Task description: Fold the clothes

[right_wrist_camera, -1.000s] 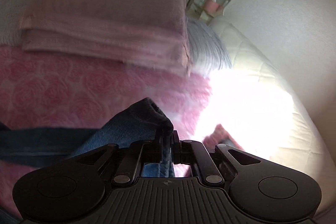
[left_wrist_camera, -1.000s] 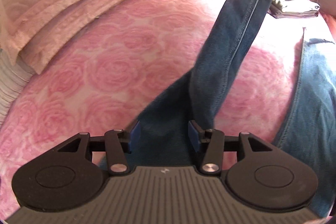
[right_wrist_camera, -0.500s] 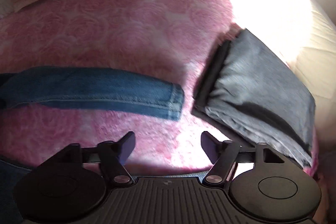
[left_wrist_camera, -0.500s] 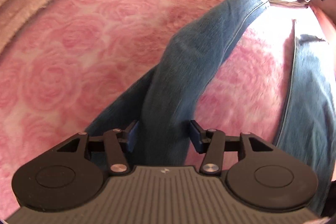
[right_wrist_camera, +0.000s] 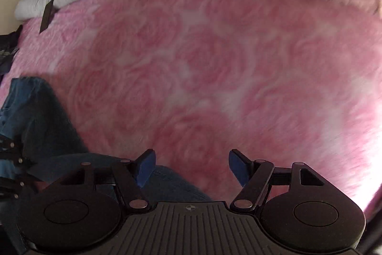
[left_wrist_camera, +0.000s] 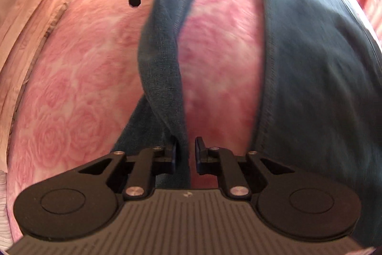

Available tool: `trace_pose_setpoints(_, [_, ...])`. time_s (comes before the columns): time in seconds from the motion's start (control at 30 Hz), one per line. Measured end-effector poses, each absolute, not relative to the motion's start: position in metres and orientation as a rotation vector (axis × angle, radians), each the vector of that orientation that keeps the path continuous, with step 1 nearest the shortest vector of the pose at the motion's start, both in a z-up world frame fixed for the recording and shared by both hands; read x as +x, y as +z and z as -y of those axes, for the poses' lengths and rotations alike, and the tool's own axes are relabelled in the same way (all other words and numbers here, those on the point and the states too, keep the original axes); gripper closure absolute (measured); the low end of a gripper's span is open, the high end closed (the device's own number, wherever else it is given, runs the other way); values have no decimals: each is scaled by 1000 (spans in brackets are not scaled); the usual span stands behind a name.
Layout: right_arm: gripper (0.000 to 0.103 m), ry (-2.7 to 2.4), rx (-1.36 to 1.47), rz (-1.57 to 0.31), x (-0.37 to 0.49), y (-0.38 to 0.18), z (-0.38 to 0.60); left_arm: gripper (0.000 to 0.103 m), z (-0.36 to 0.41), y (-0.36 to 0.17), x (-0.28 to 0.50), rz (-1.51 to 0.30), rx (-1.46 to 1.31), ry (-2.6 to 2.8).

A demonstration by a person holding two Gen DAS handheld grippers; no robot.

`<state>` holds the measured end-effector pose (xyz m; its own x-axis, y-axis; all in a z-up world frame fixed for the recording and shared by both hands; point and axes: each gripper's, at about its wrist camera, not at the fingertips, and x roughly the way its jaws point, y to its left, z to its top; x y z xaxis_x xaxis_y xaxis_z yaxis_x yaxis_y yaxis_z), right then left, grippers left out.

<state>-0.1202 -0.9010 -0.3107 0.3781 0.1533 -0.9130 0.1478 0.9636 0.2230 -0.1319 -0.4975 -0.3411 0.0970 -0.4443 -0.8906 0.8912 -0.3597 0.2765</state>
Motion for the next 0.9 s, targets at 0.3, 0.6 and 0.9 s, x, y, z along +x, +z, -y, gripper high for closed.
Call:
trace_pose_setpoints(0.3, [32, 101, 335, -1369, -214, -315, 862, 85, 499, -340, -119, -640, 1205, -1603])
trace_pose_setpoints(0.6, [32, -24, 336, -1351, -277, -293, 849, 85, 498, -320, -118, -660, 1169, -1707])
trace_pose_setpoints(0.9, [32, 148, 80, -1394, -220, -314, 878, 62, 502, -305, -50, -691, 1077, -1540])
